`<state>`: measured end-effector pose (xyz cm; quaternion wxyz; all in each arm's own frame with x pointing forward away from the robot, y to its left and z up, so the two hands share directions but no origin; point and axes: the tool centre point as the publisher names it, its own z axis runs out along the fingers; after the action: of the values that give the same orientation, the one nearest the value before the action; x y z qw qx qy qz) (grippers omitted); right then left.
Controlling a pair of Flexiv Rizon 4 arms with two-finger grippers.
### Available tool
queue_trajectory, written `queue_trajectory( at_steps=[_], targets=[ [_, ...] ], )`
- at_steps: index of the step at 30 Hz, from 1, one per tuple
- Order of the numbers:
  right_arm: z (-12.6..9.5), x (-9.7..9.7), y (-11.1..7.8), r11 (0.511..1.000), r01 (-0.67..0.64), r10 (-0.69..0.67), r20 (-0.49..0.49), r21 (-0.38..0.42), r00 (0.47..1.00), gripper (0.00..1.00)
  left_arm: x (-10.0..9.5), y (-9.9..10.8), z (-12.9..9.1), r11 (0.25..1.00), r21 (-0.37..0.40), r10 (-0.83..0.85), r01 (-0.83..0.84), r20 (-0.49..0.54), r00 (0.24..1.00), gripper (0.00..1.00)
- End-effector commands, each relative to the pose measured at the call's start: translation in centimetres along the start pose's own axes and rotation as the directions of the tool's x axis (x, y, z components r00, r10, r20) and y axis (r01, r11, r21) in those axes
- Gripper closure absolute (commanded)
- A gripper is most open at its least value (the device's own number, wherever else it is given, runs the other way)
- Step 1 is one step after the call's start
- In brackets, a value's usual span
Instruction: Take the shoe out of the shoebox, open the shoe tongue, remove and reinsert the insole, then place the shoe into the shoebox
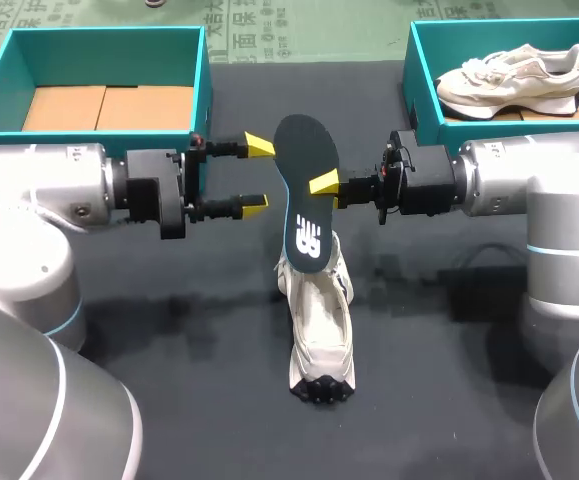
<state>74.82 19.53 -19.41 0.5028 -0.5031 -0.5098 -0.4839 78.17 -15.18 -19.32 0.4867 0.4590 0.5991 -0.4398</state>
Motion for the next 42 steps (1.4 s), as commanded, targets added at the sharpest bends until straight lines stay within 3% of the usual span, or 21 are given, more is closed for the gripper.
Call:
queue_trajectory(
  at_steps=[1, 9, 22, 38, 42],
  targets=[
    [0.0, 0.0, -0.1, 1.000, 0.000, 0.000, 0.002, 0.000, 1.000, 1.00, 0.3, 0.8, 1.3, 1.000, 0.013, 0.000, 0.000, 0.006, 1.000, 0.18],
    [0.0, 0.0, -0.1, 1.000, 0.000, 0.000, 0.002, 0.000, 1.000, 1.00, 0.1, 1.3, 2.8, 0.998, 0.053, 0.020, -0.020, 0.011, 1.000, 0.45],
    [0.0, 0.0, -0.1, 1.000, 0.000, 0.000, 0.002, 0.000, 1.000, 1.00, 0.0, 0.7, 5.2, 0.995, 0.089, 0.051, -0.051, 0.004, 0.999, 0.57],
    [0.0, 0.0, -0.1, 1.000, 0.000, 0.000, 0.002, 0.000, 1.000, 1.00, 0.1, 0.7, 6.0, 0.994, 0.080, 0.073, -0.073, 0.001, 0.997, 0.80],
    [0.0, 0.0, -0.1, 1.000, 0.000, 0.000, 0.002, 0.000, 1.000, 1.00, 0.1, 0.6, 6.1, 0.994, 0.080, 0.074, -0.074, 0.002, 0.997, 0.81]
  ],
)
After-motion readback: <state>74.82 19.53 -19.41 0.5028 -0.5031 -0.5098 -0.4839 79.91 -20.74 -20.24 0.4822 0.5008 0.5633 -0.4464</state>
